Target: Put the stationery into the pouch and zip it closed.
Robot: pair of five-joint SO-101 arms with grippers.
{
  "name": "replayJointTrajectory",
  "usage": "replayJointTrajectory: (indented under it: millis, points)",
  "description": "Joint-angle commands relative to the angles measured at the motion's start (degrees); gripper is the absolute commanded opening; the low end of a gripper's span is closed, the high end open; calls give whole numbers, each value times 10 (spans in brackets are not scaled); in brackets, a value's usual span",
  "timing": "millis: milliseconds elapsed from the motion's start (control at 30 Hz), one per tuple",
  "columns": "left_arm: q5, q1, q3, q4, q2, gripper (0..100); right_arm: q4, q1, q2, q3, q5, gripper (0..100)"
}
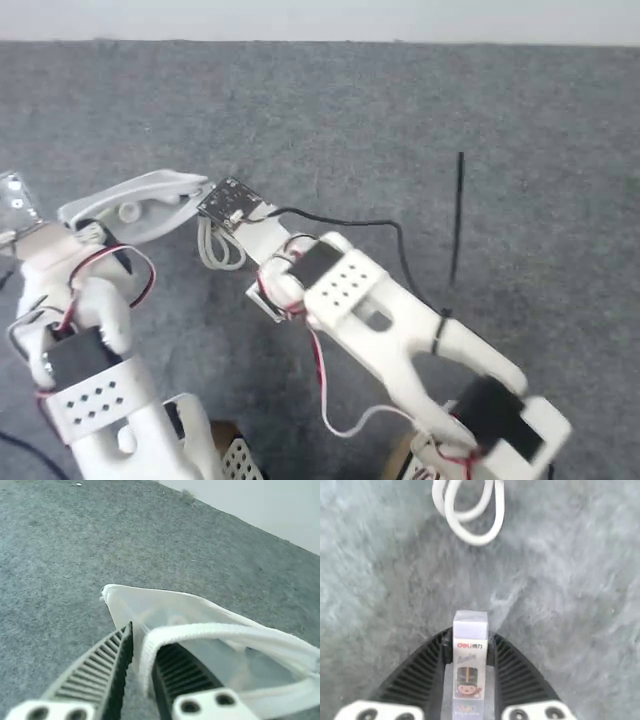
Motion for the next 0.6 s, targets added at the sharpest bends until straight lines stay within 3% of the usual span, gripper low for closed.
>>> replayJointTrajectory:
  millis: [0,333,567]
  points:
    - [-6,18,-2,7,-2,27,-65,-7,-97,33,-5,6]
    - [-34,105,-4,40,-2,27,-162,-6,-195,116,-5,6]
    - [-34,112,-6,47,-3,27,-180,-6,-236,135,-7,6]
